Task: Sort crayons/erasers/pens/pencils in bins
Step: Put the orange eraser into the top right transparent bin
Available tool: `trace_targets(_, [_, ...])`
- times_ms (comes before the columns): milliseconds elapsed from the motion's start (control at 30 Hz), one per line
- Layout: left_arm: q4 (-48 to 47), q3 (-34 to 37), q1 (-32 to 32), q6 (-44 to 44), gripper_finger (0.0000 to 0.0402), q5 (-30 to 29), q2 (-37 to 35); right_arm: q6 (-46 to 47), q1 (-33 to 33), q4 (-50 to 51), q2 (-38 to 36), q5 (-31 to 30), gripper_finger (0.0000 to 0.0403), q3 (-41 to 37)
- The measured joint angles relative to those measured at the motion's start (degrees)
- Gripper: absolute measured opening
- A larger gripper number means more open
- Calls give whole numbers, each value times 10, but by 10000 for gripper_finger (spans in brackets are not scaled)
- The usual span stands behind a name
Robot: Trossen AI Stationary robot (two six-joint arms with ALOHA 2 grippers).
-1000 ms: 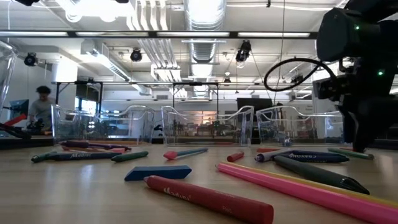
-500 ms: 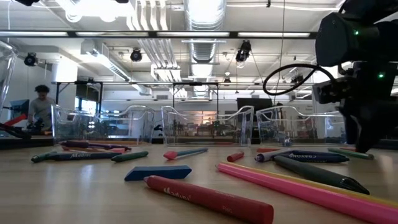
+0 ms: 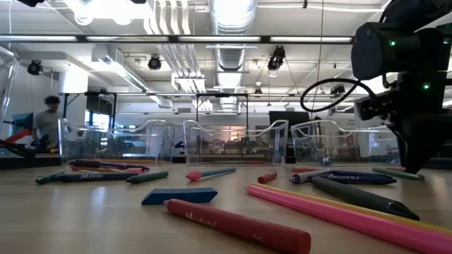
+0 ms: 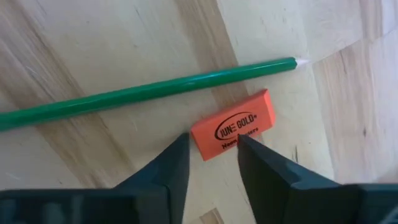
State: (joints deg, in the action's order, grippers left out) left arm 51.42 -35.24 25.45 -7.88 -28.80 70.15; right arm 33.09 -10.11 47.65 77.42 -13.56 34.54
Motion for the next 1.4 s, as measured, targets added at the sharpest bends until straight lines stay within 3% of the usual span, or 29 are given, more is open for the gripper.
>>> trace_targets(433, [-1, 0, 0, 0, 151, 0, 0, -9, 0, -8, -9, -6, 14, 4])
trace_targets(967, [-10, 0, 0, 1, 151, 0, 0, -4, -1, 33, -130, -36, 8, 70])
trace_targets(1200, [-10, 0, 0, 1, 151, 0, 0, -24, 6, 29, -185, -132, 8, 105])
trace_targets(1400, [-10, 0, 0, 1, 151, 0, 0, -46, 73, 4, -213, -198, 8, 115])
